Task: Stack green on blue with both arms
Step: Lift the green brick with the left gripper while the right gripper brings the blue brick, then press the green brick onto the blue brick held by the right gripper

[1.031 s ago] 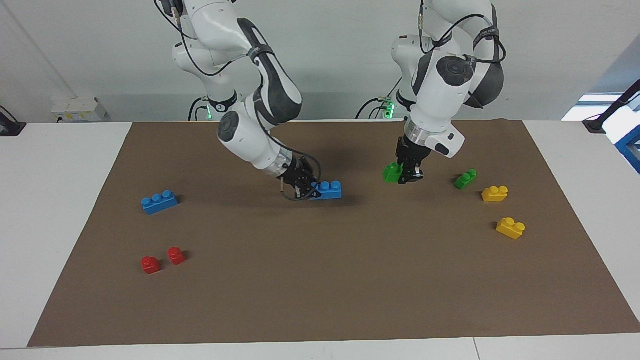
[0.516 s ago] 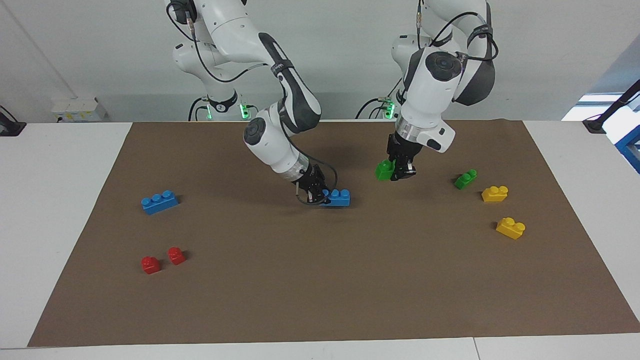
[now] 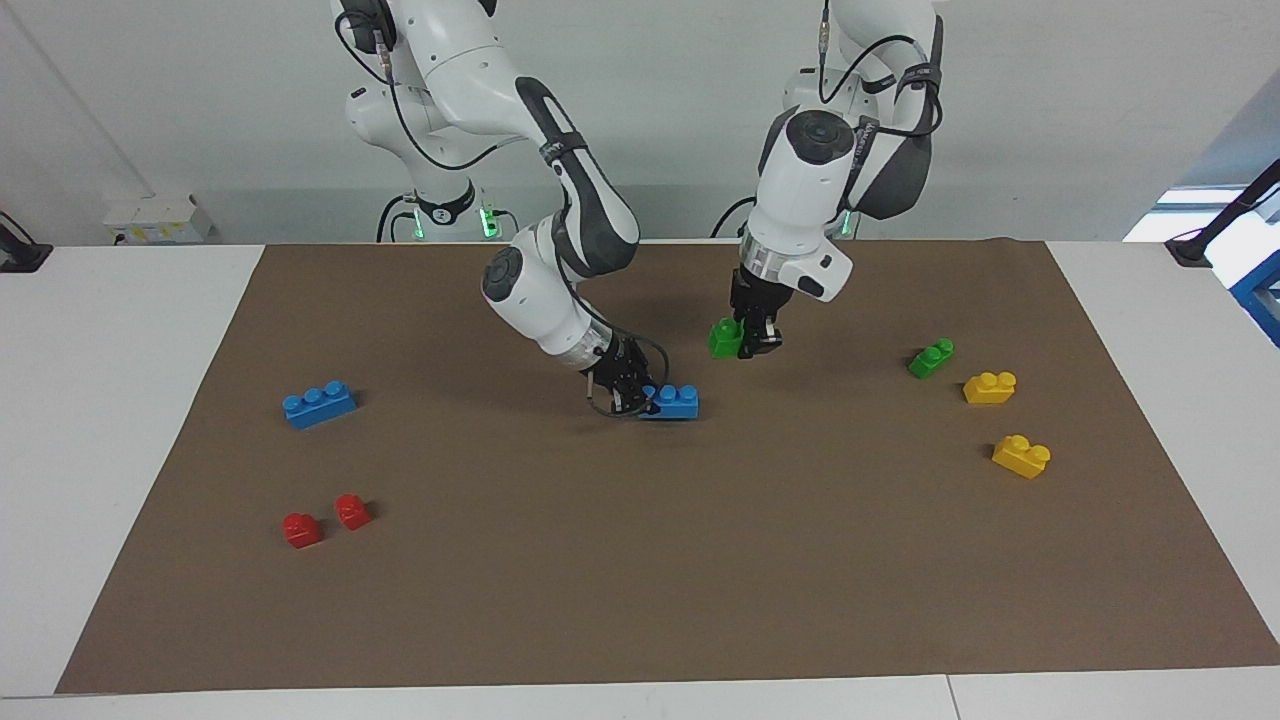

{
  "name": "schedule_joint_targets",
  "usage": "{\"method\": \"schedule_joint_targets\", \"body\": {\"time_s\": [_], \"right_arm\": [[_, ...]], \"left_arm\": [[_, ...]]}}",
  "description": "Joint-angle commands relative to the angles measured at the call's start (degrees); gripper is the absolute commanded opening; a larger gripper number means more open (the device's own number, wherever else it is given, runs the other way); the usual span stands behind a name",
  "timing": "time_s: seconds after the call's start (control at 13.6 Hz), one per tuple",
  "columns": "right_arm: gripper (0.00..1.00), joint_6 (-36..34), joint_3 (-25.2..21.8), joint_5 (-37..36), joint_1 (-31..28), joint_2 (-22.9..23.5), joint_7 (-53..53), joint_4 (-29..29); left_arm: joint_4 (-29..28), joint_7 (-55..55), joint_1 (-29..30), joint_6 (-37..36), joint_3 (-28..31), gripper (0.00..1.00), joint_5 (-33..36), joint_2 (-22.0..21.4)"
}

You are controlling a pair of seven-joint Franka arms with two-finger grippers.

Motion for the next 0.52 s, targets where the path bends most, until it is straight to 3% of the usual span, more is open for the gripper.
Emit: {"method": "schedule_joint_targets", "body": {"time_s": [0.0, 0.44], "right_arm": [[0.00, 2.3, 0.0, 2.7, 0.9, 0.3, -3.7, -1.2], [0.00, 3.9, -0.1, 7.1, 2.0, 0.9, -7.8, -2.1]], "left_arm": [[-3.0, -3.0, -2.8, 2.4, 0.8, 0.00, -0.6, -1.2], [-5.9, -8.3, -6.0, 7.6, 0.9, 0.00, -0.1, 1.5]]}}
